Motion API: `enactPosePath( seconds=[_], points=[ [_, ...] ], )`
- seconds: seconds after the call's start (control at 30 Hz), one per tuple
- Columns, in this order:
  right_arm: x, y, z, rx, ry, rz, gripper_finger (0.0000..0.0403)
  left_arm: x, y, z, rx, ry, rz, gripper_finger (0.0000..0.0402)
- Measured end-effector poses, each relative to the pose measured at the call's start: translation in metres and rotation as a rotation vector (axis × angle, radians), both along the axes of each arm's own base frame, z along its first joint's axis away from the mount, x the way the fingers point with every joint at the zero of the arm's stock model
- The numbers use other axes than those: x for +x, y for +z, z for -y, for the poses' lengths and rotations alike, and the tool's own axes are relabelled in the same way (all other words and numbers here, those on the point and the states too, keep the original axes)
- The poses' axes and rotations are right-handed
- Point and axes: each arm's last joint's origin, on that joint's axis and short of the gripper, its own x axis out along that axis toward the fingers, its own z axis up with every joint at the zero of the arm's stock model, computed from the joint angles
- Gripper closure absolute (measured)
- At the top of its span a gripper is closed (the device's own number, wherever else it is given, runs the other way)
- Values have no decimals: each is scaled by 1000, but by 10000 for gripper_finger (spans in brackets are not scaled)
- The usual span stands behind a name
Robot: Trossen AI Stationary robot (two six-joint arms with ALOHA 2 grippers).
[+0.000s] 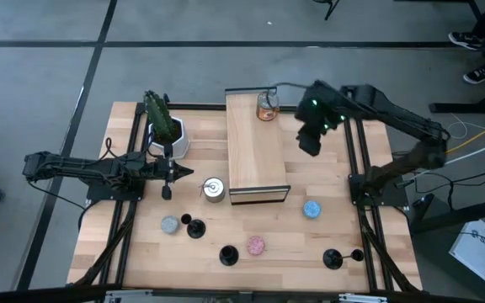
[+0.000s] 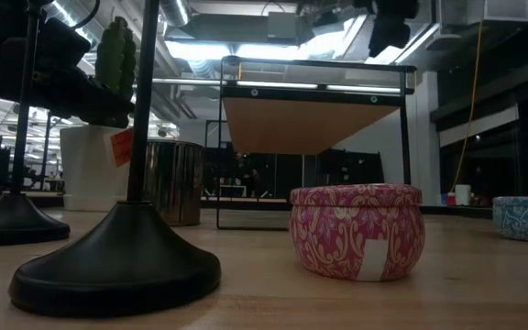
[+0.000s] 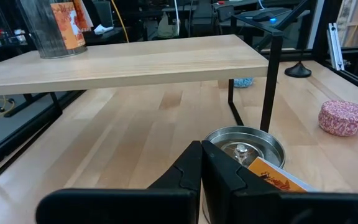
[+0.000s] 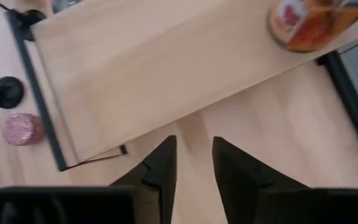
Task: Pick & Place candle stick holders
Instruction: Put the large brown scented candle on the shelf
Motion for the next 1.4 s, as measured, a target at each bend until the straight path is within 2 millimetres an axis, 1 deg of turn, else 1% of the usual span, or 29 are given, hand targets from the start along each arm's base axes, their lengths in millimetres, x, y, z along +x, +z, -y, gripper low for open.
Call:
enactPosePath(
  seconds=[0.13,0.3,0.4,0.5,0.6,0.73,0.83,0.97,1.07,1.2,1.4],
  points=[
    [-9,-15,-21,8,21,92,299,0,0,0,0,0,0,398],
    [-17,-34,-40,14,66,174,300,0,0,0,0,0,0,398],
    [-18,-46,-50,17,108,174,300,0,0,0,0,0,0,398],
    [-18,-59,-60,33,155,133,300,0,0,0,0,0,0,398],
    [-19,-68,-69,94,214,100,300,0,0,0,0,0,0,398],
    [-21,-68,-82,138,284,96,300,0,0,0,0,0,0,398],
    [-30,-63,-91,121,364,105,300,0,0,0,0,0,0,397],
    [-44,-53,-98,107,420,155,300,0,0,0,0,0,0,398],
    [-54,-46,-100,68,412,199,300,0,0,0,0,0,0,398],
    [-65,-39,-101,-2,359,237,300,0,0,0,0,0,1,398],
    [-71,-31,-102,-80,293,310,300,0,0,0,0,0,0,398]
  ],
)
